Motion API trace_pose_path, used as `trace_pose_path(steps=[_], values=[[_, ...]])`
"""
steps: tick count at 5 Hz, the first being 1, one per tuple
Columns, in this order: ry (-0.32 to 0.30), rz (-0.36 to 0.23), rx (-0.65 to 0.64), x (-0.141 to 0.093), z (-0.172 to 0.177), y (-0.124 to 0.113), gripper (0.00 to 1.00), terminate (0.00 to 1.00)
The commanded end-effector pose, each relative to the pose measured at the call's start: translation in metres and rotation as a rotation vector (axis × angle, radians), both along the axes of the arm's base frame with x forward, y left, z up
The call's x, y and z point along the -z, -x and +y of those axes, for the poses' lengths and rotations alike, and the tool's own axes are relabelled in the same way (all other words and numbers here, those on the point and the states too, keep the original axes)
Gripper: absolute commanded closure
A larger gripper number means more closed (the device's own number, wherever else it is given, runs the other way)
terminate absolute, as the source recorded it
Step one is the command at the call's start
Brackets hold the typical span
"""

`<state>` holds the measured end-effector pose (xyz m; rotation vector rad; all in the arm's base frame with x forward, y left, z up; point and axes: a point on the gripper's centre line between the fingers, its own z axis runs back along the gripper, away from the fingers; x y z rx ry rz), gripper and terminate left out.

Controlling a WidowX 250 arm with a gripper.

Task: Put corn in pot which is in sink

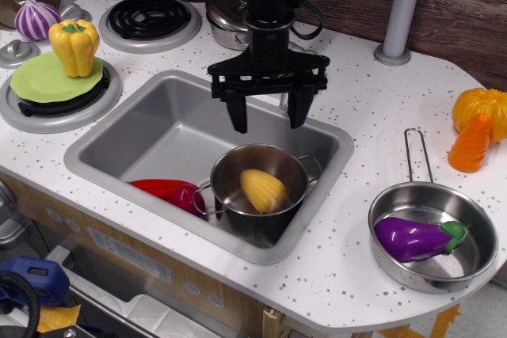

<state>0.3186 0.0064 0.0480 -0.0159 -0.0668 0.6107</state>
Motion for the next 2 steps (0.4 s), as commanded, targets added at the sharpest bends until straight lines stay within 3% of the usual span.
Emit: trace_pose_path(steps=[1,2], values=[[0.000,-0.032,-0.006,-0.0096,0.0023,-0.0032,0.00,0.00],[0.000,-0.032,-0.006,-0.0096,0.0023,-0.0032,0.00,1.00]])
